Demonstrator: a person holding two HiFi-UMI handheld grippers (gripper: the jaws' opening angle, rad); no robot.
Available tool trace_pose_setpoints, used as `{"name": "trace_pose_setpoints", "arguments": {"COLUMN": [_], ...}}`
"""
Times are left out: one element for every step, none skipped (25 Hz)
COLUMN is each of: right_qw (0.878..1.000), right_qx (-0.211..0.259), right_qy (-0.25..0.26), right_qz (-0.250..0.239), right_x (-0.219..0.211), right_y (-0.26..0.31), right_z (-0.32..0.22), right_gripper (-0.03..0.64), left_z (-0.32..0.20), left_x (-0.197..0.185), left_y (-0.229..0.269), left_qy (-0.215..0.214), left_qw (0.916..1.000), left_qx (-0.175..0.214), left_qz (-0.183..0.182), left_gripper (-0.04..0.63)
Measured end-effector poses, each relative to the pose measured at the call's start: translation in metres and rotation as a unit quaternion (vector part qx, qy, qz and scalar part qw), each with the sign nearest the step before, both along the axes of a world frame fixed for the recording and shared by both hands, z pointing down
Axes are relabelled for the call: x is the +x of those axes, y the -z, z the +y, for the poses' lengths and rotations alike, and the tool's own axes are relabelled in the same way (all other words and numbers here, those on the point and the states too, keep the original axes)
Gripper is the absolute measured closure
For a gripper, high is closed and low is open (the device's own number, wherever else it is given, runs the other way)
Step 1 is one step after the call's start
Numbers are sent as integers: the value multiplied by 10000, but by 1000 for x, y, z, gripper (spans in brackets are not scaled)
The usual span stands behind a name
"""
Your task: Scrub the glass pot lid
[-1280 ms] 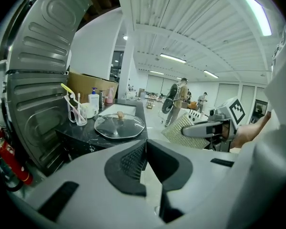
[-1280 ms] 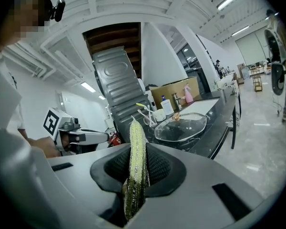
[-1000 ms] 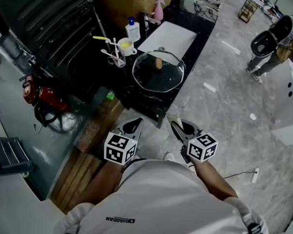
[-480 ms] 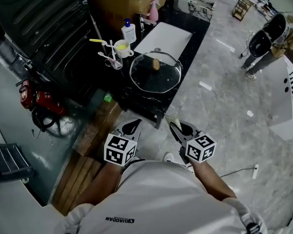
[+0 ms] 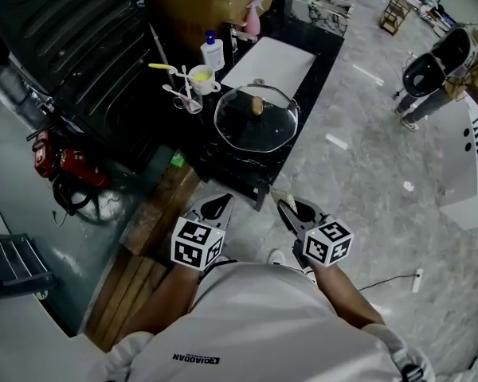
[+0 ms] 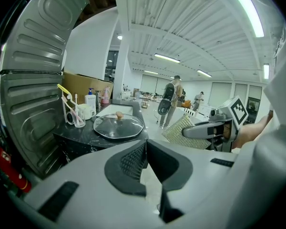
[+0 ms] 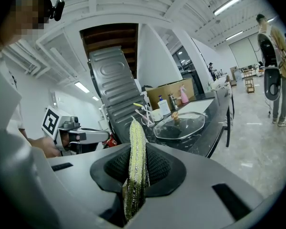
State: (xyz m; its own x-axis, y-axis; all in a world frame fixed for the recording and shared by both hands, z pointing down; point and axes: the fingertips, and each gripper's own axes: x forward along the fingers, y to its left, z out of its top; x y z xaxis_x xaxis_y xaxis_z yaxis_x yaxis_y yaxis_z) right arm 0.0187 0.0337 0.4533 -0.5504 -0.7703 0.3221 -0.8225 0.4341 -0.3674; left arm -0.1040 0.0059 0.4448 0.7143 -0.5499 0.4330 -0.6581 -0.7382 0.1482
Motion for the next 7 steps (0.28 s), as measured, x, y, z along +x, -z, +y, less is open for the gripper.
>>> {"name": "trace_pose_setpoints", "arguments": {"right_qw": [10000, 10000, 10000, 10000, 10000, 10000, 10000], "right_qx": [-8, -14, -17, -20, -22, -24, -25], "right_qy": [-1, -3, -6, -12, -19, -27, -34], "right_qz": [4, 7, 8, 9, 8, 7, 6], "right_x": [0, 0, 0, 0, 0, 1, 1], "right_y": [0, 0, -1, -1, -1, -2, -2], "right_z": [0, -1, -1, -1, -1, -1, 0], "right_gripper": [532, 532, 532, 532, 532, 532, 532], "left_z": [0, 0, 0, 0, 0, 1, 1], "left_x": [0, -1, -1, -1, -1, -1, -1], "left_y": [-1, -2, -2, -2, -2, -2, -2], "left_qy": [-9, -12, -13, -13, -14, -14, -15], "left_qw": [10000, 10000, 10000, 10000, 10000, 10000, 10000], "left_qx": [-19, -31, -35, -33, -27, -20, -12], "left_qz": [-13, -20, -21, -20, -19, -18, -17], "left_gripper": [577, 577, 577, 577, 577, 577, 577]}}
